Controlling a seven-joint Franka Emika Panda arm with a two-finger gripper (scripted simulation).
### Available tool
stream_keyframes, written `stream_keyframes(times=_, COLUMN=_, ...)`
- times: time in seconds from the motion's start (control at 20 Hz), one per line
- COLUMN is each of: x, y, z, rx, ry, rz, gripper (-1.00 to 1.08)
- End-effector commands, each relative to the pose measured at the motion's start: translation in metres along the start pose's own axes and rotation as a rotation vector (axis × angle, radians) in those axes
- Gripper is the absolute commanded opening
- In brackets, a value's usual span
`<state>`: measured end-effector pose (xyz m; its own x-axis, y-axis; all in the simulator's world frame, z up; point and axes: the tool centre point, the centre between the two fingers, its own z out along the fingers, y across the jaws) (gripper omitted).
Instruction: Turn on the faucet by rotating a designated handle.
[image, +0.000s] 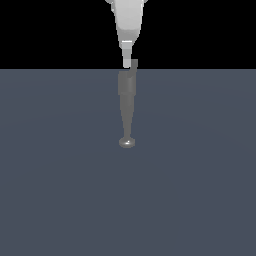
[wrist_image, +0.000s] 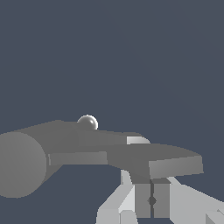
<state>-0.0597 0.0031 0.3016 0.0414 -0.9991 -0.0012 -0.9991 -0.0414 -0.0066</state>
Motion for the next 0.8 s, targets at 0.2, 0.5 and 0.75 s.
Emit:
stream_keyframes(times=0.2, x=0.051, y=0.003, z=0.003, rx=-0.007, ry=0.001, rz=0.031, gripper=-1.0)
stream_keyframes(times=0.5, x=0.043, y=-0.014, z=0.001, rx=-0.001, ry=0.0, rz=0.002, gripper=-1.0)
stream_keyframes(times=0.75, x=0.061, y=-0.027, z=0.001, rx=-0.003, ry=0.001, rz=0.01, gripper=-1.0)
